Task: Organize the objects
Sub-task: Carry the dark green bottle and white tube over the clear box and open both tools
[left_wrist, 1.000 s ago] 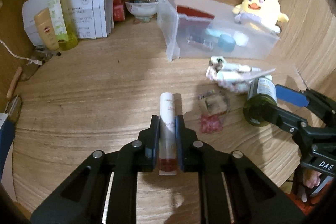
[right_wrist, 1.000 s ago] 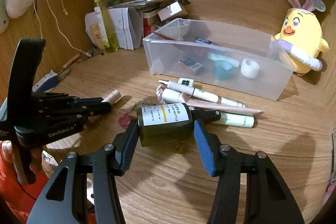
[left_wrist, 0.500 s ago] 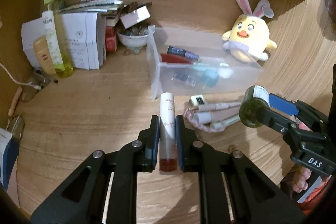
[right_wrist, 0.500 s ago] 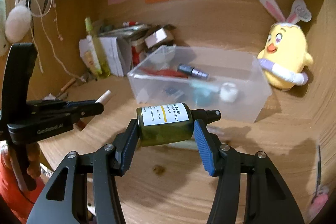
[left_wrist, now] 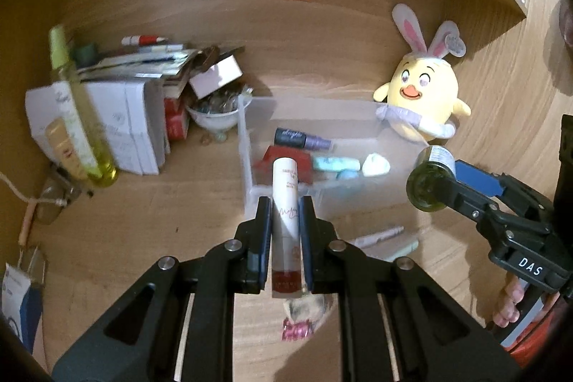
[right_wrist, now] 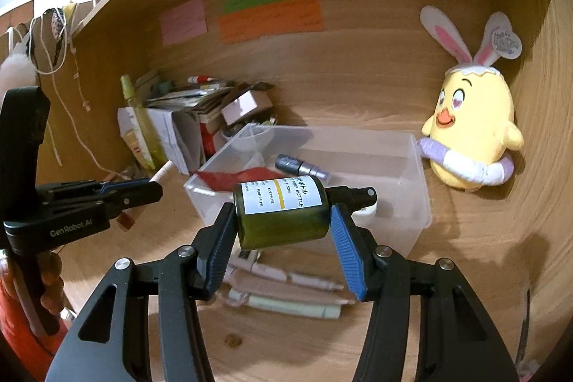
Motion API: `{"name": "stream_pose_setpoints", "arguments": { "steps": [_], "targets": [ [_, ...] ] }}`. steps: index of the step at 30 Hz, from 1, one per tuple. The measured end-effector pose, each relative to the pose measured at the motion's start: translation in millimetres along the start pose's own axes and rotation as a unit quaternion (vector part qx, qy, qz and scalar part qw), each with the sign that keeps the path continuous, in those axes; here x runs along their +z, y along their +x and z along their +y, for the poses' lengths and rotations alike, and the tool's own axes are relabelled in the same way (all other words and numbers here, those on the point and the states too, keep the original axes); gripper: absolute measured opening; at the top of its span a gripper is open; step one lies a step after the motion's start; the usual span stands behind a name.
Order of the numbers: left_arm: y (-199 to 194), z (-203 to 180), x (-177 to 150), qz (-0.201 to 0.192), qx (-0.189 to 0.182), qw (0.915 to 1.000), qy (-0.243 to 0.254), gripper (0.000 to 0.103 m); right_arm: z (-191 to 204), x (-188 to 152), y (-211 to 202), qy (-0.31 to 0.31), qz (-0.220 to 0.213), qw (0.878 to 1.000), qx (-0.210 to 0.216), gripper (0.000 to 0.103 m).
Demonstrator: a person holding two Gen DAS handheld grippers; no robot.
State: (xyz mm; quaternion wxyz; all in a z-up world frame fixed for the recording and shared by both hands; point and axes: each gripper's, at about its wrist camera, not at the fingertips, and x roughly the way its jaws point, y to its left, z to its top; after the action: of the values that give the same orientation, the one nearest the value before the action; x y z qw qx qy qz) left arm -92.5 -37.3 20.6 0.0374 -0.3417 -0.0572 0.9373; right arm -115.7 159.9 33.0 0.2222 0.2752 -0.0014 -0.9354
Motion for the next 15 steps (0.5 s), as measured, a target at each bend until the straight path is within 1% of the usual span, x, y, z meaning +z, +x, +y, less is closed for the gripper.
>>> {"name": "stream_pose_setpoints", "arguments": {
  "steps": [8,15],
  "targets": [
    [27.7,-9.4,24.0,0.007,-0.021,0.9997,0.001,0.014,-19.8,18.2,12.9,-0.001,-0.003,1.000,-0.015,0.050],
    [49.0,-12.6,39.5,0.015,-0.031,0.9994,0.000,0.014,-36.7,32.5,33.0,0.005,0.005,1.000,-0.030,0.050]
  ]
}}
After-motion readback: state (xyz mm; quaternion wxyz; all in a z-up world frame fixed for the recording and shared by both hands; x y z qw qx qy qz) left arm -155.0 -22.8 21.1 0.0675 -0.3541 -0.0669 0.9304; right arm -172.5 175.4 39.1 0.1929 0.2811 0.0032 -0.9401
